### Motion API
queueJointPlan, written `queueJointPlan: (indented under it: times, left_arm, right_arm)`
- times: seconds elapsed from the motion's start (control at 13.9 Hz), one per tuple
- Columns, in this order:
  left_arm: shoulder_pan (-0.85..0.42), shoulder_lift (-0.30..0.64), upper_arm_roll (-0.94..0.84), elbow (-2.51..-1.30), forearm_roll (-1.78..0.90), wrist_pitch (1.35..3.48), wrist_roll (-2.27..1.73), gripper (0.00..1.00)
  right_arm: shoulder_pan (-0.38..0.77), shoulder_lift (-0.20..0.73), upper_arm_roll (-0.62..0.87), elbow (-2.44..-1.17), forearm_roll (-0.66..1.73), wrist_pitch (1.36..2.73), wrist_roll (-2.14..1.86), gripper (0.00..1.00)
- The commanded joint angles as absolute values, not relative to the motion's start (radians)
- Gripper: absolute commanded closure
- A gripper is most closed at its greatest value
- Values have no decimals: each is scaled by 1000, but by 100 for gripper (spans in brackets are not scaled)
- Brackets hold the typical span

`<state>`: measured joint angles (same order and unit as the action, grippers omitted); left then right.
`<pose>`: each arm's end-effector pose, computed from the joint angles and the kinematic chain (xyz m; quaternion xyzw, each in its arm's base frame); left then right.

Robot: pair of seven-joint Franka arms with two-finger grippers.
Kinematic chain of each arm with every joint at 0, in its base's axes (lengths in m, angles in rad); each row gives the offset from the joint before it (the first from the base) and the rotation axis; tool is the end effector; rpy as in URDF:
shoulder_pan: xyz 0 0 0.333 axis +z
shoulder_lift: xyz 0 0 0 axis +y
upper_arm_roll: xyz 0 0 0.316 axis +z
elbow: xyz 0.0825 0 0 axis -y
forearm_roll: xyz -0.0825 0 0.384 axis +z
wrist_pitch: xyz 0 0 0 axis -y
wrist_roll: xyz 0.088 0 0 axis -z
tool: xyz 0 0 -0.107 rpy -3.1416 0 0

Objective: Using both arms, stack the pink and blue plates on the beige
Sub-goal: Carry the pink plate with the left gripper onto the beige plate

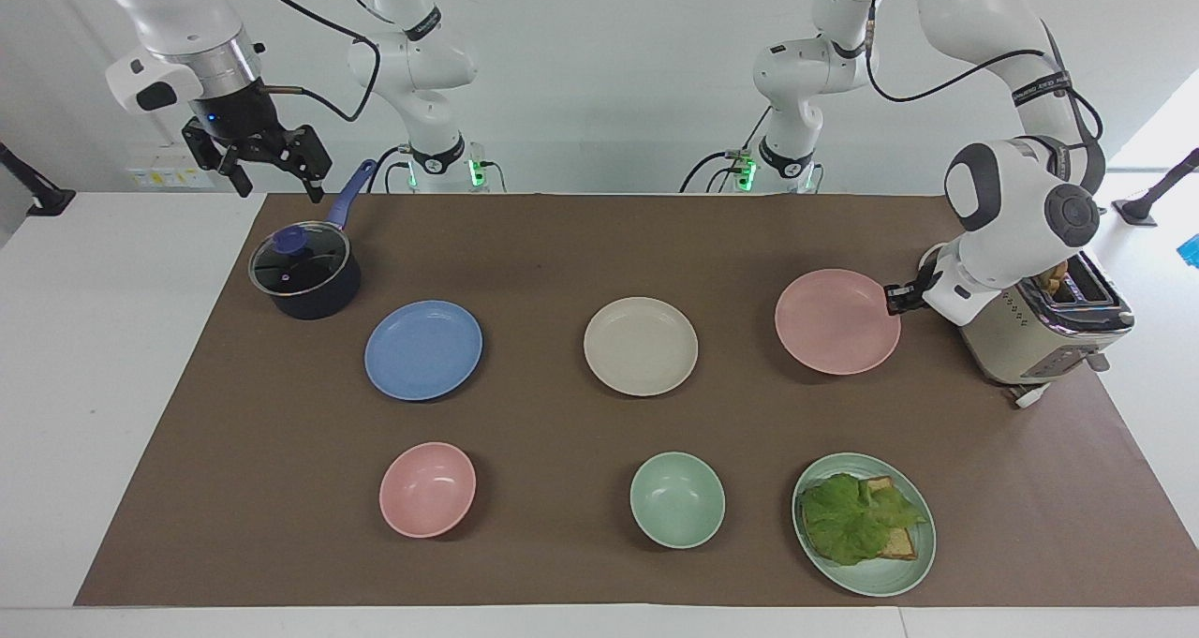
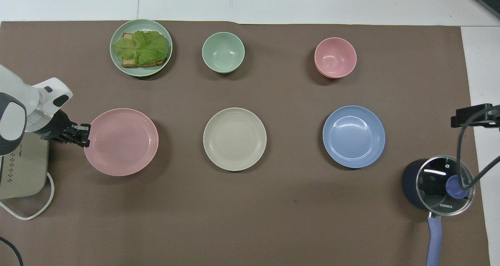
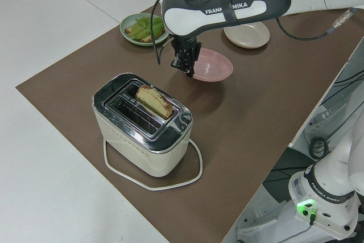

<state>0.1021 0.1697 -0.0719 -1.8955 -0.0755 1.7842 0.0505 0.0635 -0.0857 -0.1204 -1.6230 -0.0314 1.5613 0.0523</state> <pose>0.5667 0.0120 0.3943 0.9893 0.0027 -0.1380 0.0471 0.5257 -0.0363 0.6450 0.9984 -0.0547 0.0117 0.0106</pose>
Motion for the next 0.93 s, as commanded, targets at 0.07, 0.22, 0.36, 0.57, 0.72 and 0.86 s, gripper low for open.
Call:
queueJointPlan:
  times: [0.07,0.22,0.36,0.57,0.72,0.86]
  left_arm:
    - [-10,146,-67,-1888,-152,1759,-42,100]
    - [-76,146,-69,-1888,-170,1785,-121,100]
    - [-129,140,-69,-1902,-218,1828,-164,100]
    - [-198,132,-69,-1916,-239,1879,-227,100]
    - [-267,114,-69,-1962,-276,1977,-290,100]
    - [-322,117,-69,-1983,-296,2037,-342,100]
  right_arm:
    - [55,-103,-115,-1638,-35,1559,25,0]
    - [55,-104,-115,-1638,-35,1560,25,0]
    - [52,-104,-115,-1638,-35,1560,25,0]
    - [44,-101,-118,-1634,-37,1543,26,0]
    - [46,-101,-118,-1632,-37,1545,26,0]
    - [48,-101,-117,-1632,-37,1545,26,0]
